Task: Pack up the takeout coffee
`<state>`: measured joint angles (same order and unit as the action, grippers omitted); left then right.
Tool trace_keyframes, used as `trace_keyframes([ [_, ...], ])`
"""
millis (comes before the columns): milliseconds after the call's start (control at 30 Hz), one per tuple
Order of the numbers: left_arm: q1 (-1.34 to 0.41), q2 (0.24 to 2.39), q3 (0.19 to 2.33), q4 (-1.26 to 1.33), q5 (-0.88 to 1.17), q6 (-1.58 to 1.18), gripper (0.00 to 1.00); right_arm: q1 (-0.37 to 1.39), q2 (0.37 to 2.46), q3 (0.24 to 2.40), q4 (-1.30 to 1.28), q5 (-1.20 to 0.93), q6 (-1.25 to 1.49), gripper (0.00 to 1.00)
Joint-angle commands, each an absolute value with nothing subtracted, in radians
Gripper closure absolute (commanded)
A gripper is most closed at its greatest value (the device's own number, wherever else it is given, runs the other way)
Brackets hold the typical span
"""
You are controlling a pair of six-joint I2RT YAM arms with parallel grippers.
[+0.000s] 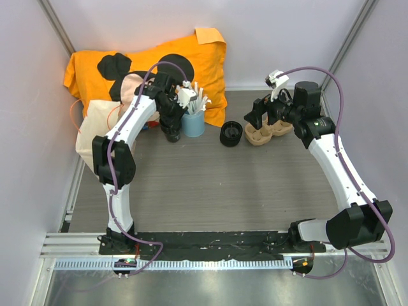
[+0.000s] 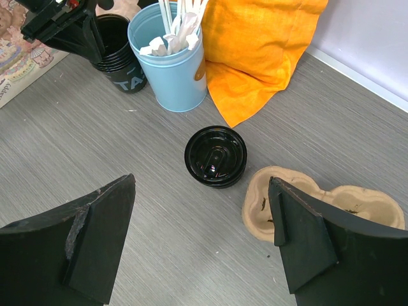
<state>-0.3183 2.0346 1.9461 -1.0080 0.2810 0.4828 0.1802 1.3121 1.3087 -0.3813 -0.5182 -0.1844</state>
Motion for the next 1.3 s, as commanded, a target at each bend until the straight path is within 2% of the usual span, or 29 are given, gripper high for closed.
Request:
trace_keyframes([
  [0,-0.311,2.039,1.988,-1.019,0.302,0.477,0.81,0.179,1.276,1.31,-0.336,-0.525,-0.187,0.1],
  [300,-0.313,2.043,1.98,-1.017,0.298,0.483,0.83,0.178,1.276,1.31,-0.336,-0.525,-0.186,0.1],
  [700,-0.311,2.039,1.968,-1.012,0.296,0.482,1.0,0.178,1.275,1.308,-0.336,-0.525,-0.186,0.11],
  [1267,-0.31,1.993,1.976,-0.983,0.29,0.459,1.0,0.179,1.275,1.308,-0.336,-0.529,-0.187,0.11],
])
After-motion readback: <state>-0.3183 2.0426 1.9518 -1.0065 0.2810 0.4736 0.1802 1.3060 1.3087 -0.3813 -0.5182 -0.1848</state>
